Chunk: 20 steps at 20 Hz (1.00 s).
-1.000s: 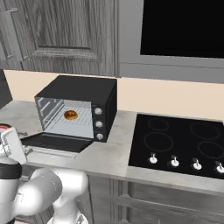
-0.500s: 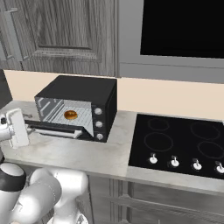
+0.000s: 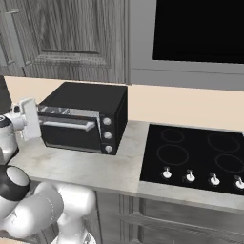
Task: Pick up the bagel from the plate, place it on the toaster oven rack, close the door, and set the timer.
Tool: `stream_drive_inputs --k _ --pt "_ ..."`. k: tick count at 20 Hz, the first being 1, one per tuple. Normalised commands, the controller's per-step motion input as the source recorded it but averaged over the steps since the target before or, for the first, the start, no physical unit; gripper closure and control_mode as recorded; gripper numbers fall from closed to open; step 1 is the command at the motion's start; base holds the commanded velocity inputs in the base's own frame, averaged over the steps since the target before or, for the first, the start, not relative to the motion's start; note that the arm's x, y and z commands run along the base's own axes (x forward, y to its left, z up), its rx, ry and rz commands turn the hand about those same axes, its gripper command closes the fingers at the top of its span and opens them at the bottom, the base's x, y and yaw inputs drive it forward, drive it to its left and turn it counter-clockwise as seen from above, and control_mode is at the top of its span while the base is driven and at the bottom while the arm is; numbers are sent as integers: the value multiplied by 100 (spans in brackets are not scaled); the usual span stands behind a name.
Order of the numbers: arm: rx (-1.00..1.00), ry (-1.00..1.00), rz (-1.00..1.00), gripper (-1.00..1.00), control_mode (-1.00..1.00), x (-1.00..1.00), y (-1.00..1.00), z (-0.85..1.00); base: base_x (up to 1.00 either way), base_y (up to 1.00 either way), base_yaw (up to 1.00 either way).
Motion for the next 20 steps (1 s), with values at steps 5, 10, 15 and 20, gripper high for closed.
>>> stream_drive_inputs --k 5,10,15,20 --pt "5 0 7 -100 -100 86 -36 0 0 0 0" --pt "5 0 9 -100 -100 79 -38 0 0 0 0" --pt "5 0 11 -100 -100 68 -40 0 0 0 0" --pt "5 0 12 -100 -100 19 -47 0 0 0 0"
